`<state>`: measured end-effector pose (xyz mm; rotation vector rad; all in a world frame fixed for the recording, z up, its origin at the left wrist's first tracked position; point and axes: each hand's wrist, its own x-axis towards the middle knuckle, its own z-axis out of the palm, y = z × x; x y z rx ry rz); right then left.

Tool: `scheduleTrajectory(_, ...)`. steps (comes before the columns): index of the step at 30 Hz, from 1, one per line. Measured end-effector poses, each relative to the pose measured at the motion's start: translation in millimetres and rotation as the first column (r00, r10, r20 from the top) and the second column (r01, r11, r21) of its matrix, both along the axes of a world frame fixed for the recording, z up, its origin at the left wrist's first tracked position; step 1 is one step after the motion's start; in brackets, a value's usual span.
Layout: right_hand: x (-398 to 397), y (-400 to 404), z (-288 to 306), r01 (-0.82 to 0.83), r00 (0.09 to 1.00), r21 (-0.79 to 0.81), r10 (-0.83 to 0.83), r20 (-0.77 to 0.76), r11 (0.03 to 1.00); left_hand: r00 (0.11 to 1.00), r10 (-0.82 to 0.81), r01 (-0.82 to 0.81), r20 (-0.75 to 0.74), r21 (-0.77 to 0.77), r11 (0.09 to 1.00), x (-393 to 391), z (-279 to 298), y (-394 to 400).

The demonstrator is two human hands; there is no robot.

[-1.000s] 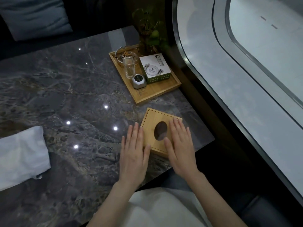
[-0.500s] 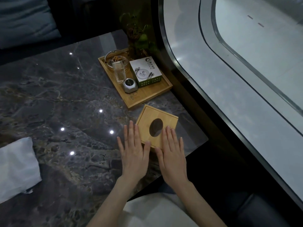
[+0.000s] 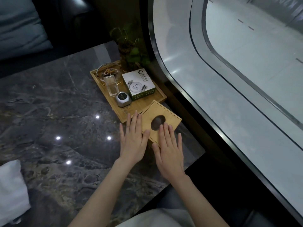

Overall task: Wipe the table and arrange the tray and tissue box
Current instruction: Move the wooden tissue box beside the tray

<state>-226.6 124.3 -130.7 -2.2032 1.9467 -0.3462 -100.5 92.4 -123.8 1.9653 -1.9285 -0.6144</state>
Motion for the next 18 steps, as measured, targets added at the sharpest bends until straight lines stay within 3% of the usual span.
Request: scheduleTrajectory(18,-6.8,-37.6,0.7,0.014,1.000,0.038,-0.015,0.014,0.999,0.989,-0.130,0.131,0.068,-0.012,0.991,-7.7,-1.3,-61.2)
